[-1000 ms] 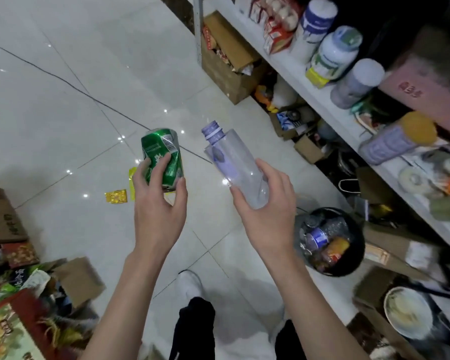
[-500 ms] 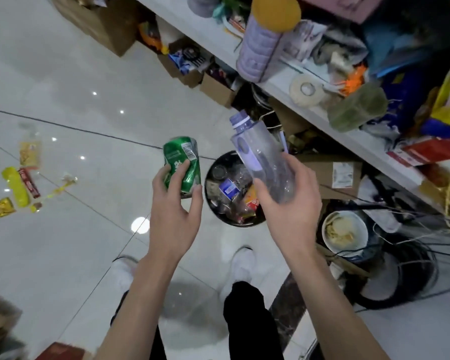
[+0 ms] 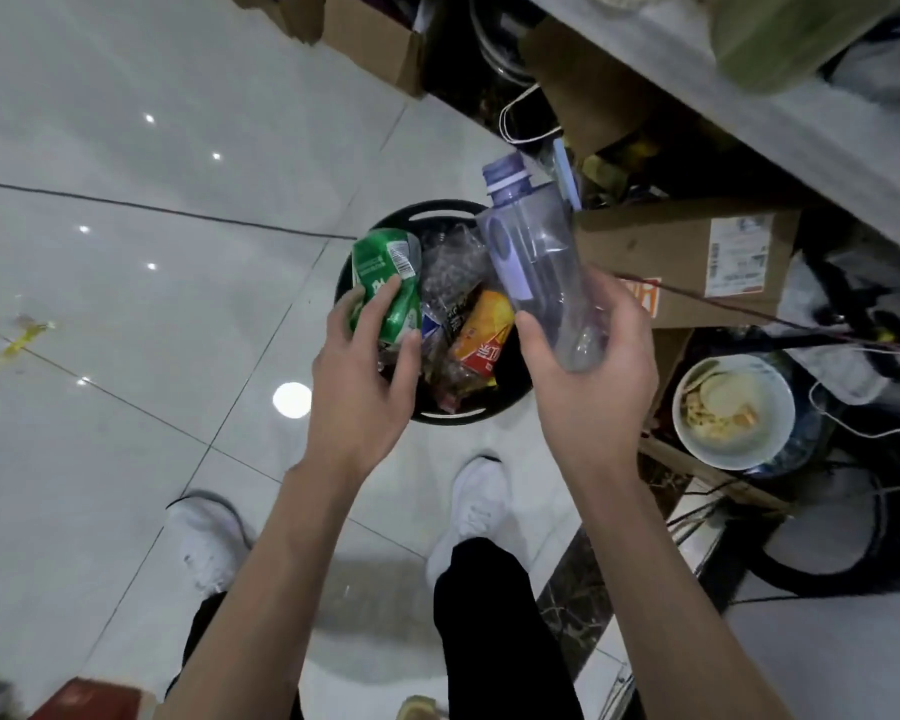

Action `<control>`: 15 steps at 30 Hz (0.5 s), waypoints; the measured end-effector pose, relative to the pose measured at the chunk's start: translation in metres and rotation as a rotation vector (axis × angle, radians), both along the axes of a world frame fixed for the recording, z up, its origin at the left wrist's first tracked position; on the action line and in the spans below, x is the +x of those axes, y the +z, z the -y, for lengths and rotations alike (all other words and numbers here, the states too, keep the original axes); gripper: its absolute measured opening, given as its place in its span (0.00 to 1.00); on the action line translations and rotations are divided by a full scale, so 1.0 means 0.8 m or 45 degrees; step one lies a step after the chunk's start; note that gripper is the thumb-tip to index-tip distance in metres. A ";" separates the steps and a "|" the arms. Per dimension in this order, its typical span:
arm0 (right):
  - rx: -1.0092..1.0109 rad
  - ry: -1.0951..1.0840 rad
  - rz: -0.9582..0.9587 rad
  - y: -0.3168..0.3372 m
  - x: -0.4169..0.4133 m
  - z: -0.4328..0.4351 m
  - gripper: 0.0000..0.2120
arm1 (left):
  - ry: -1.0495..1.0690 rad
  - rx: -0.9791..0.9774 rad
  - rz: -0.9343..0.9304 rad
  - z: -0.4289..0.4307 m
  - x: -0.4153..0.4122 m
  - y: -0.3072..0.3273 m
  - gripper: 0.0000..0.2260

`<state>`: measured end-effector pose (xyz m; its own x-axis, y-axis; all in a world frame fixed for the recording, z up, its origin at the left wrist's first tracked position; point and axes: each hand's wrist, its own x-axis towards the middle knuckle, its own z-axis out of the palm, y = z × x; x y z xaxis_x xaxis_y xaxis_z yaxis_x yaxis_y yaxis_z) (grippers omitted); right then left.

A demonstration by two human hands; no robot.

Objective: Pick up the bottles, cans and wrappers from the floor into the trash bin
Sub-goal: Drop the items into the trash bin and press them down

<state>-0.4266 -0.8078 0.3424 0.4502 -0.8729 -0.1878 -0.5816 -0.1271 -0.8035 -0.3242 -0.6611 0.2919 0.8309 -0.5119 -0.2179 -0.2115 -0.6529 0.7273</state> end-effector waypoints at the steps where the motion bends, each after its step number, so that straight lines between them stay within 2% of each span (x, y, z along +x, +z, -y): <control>1: 0.001 -0.003 0.011 -0.011 0.005 0.002 0.27 | -0.006 0.025 0.011 0.003 0.003 -0.009 0.22; 8: 0.086 -0.125 0.018 -0.072 0.029 -0.007 0.30 | 0.105 0.110 0.070 -0.006 0.017 -0.035 0.25; 11: 0.040 -0.084 -0.096 -0.079 0.027 -0.012 0.32 | 0.138 0.118 0.065 -0.016 0.021 -0.032 0.24; 15: -0.016 -0.049 -0.127 -0.072 0.022 -0.016 0.31 | 0.163 0.105 0.071 -0.025 0.027 -0.020 0.23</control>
<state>-0.4088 -0.7954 0.2850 0.3962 -0.8916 -0.2193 -0.6633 -0.1127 -0.7398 -0.3023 -0.6412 0.2760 0.9001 -0.3834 -0.2067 -0.1614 -0.7344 0.6593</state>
